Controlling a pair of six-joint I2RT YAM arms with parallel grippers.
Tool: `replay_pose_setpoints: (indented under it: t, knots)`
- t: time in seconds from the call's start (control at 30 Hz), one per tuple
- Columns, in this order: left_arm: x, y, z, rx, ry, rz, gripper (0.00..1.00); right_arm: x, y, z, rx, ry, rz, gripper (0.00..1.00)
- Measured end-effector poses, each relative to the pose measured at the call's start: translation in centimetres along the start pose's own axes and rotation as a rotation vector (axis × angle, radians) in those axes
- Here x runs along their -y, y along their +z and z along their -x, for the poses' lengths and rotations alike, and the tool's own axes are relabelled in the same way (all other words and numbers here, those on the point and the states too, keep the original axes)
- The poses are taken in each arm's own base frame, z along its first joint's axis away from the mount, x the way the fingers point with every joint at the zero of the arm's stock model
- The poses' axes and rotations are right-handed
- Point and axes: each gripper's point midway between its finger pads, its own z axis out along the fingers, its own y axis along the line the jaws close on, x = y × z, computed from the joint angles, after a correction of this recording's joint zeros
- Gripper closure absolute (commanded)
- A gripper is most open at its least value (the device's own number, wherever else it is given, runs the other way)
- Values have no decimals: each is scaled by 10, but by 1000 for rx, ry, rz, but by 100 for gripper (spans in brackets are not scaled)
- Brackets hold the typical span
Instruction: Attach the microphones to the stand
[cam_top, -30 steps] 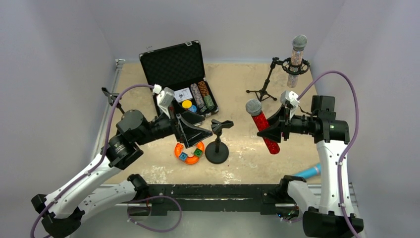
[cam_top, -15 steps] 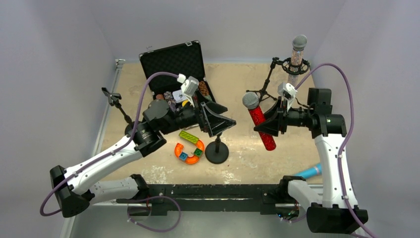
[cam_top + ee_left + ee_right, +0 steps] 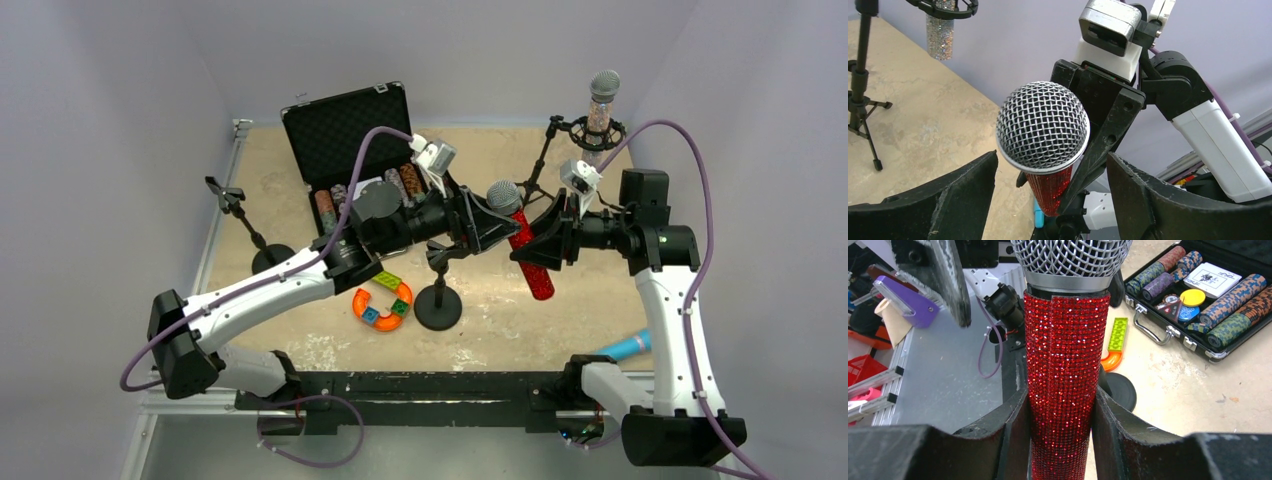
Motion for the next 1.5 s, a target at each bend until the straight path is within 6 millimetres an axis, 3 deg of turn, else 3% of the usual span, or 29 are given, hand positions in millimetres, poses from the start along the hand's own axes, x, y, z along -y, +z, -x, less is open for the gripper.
replay_pose_setpoints:
  t: [0.2, 0.27, 0.33, 0.47, 0.5, 0.53, 0.63, 0.67, 0.73, 0.87, 0.97, 1.03, 1.07, 1.1, 1.13, 1.17, 1.2, 1.23, 1.37, 1.43, 1.5]
  knots:
    - [8, 15, -11, -29, -14, -22, 25, 0, 0, 1, 3, -3, 1, 100]
    - [9, 17, -16, -39, -19, -29, 31, 0, 0, 2, 4, -4, 1, 100]
    - [9, 19, -19, -48, -32, -30, 55, 0, 1, 3, 6, -6, 3, 100]
    - [3, 22, -20, -46, -37, -12, 86, -3, 1, 5, 13, 0, 15, 99]
    - [3, 22, -20, -44, -35, -10, 96, -3, 1, 4, 13, 4, 16, 93]
    - [3, 22, -20, -44, -36, -10, 100, -4, 1, 5, 14, 4, 18, 83]
    - [3, 22, -20, -42, -36, -8, 100, -3, 1, 3, 14, 5, 17, 47]
    - [2, 22, -20, -40, -36, -5, 100, -3, 1, 2, 14, 4, 17, 40]
    - [1, 22, -20, -36, -39, 0, 100, -3, 2, 0, 14, 3, 19, 32]
    - [6, 21, -9, 11, -27, -16, 100, 2, 3, -12, -1, 19, 3, 29]
    - [14, 14, 4, 46, 1, -29, 100, 6, 4, -19, -14, 34, -3, 33]
    - [15, 12, 8, 56, 20, -29, 100, 6, 4, -20, -19, 28, -5, 41]
    - [15, 11, 9, 56, 30, -28, 100, 6, 4, -21, -20, 22, -4, 49]
    - [14, 11, 9, 57, 38, -24, 100, 6, 4, -21, -21, 16, -4, 64]
    - [12, 11, 9, 56, 47, -19, 100, 5, 4, -21, -22, 13, -5, 86]
    - [11, 11, 8, 56, 52, -12, 100, 5, 4, -22, -23, 7, -3, 100]
    - [8, 11, 9, 59, 47, -1, 100, 2, 5, -22, -23, -10, 14, 100]
    - [8, 10, 9, 56, 48, -3, 92, 0, 6, -22, -27, -20, 19, 100]
    - [10, 7, 7, 35, 67, -12, 31, 0, 7, -24, -36, -37, 21, 100]
    - [11, 3, 6, 15, 85, -24, 15, 0, 8, -25, -41, -42, 19, 100]
    - [15, -9, 8, -2, 115, -42, 7, 2, 7, -27, -50, -45, 2, 100]
